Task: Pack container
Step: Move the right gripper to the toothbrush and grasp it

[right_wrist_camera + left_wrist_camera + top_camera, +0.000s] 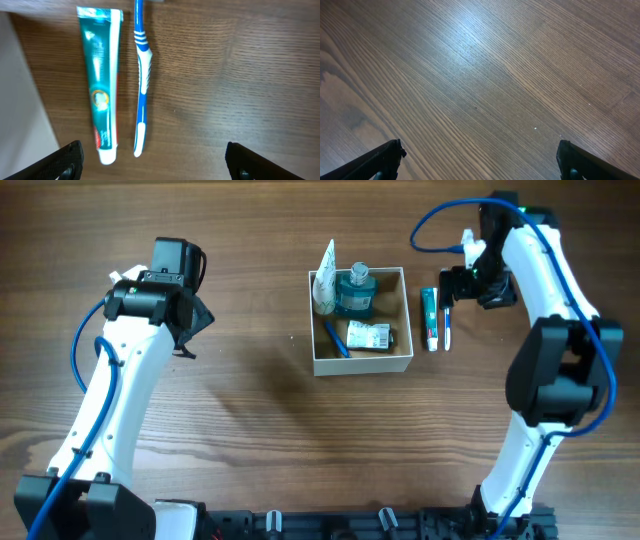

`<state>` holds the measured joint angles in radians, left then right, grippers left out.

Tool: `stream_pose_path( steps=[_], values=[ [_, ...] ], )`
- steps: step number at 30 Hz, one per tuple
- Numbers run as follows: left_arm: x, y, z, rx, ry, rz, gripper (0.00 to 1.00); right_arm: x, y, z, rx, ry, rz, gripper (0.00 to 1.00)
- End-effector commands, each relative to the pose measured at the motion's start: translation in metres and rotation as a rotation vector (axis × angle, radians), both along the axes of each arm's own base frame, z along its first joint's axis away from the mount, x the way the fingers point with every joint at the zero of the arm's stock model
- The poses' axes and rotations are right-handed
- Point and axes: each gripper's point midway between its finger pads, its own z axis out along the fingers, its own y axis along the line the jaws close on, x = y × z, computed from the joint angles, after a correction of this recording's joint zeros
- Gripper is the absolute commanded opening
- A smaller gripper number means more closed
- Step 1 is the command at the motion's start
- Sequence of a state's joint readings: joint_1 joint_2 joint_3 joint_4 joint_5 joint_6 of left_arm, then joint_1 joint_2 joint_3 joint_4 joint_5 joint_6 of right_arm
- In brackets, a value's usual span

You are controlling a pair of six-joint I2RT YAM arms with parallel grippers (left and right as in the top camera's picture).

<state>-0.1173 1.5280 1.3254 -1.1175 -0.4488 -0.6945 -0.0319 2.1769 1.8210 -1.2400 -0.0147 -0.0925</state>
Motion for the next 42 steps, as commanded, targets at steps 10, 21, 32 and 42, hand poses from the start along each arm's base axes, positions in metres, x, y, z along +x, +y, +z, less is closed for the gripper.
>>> stream_pose_path(
  steps=[10,21,32,42],
  values=[
    [-0.001,0.004,-0.002,0.012,0.001,0.023,1.0,0.007,-0.02,-0.032,-0.107,0.028,0.04,0.92],
    [-0.001,0.004,-0.002,0.012,0.001,0.023,1.0,0.004,-0.018,-0.044,-0.083,0.03,0.03,0.92],
    [-0.001,0.004,-0.002,0.012,0.001,0.023,1.0,-0.006,-0.015,-0.061,-0.066,0.049,0.031,0.92],
    [-0.001,0.004,-0.002,0.012,0.001,0.023,1.0,0.001,-0.01,-0.065,-0.039,0.019,0.022,0.9]
  ],
)
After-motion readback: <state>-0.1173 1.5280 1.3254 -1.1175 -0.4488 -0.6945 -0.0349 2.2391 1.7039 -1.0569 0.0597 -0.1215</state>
